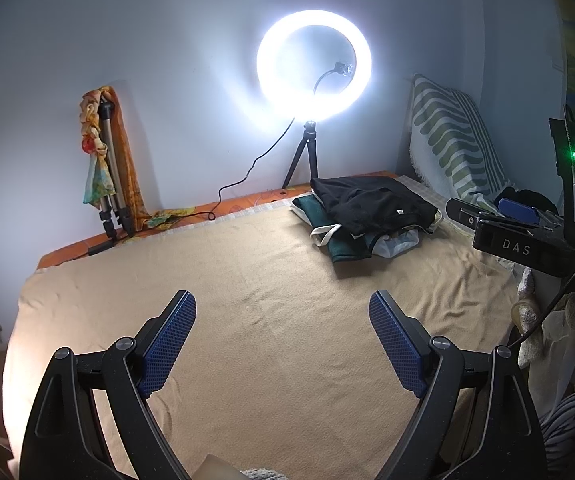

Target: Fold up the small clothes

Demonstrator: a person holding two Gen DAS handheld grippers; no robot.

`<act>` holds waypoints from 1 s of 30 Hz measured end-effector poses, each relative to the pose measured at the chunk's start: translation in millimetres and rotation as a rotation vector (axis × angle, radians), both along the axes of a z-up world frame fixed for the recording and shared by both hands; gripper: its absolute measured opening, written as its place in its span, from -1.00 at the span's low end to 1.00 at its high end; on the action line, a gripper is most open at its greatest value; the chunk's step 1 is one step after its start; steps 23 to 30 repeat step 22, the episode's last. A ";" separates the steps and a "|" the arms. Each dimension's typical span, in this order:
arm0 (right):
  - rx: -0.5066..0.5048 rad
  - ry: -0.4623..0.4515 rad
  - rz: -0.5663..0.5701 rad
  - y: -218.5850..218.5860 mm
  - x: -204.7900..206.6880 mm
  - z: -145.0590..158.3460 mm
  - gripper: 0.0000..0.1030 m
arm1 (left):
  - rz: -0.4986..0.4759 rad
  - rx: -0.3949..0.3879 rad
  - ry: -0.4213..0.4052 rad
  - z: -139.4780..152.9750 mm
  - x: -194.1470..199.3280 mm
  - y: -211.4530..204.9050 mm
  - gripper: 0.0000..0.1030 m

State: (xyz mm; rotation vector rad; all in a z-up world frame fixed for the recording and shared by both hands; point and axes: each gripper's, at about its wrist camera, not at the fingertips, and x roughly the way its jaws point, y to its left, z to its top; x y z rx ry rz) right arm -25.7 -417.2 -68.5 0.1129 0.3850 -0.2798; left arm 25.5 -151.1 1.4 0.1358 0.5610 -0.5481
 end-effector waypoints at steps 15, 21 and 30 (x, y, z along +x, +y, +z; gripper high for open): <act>-0.003 0.006 0.002 3.7 -1.1 -5.2 1.00 | 0.012 0.004 -0.014 -5.4 -2.3 3.5 0.72; -0.004 0.011 0.020 1.1 4.9 -6.2 1.00 | 0.018 0.004 -0.015 -8.3 -1.4 9.5 0.72; -0.005 0.012 0.024 1.7 5.7 -6.5 1.00 | 0.021 0.008 -0.014 -8.5 -0.3 10.3 0.72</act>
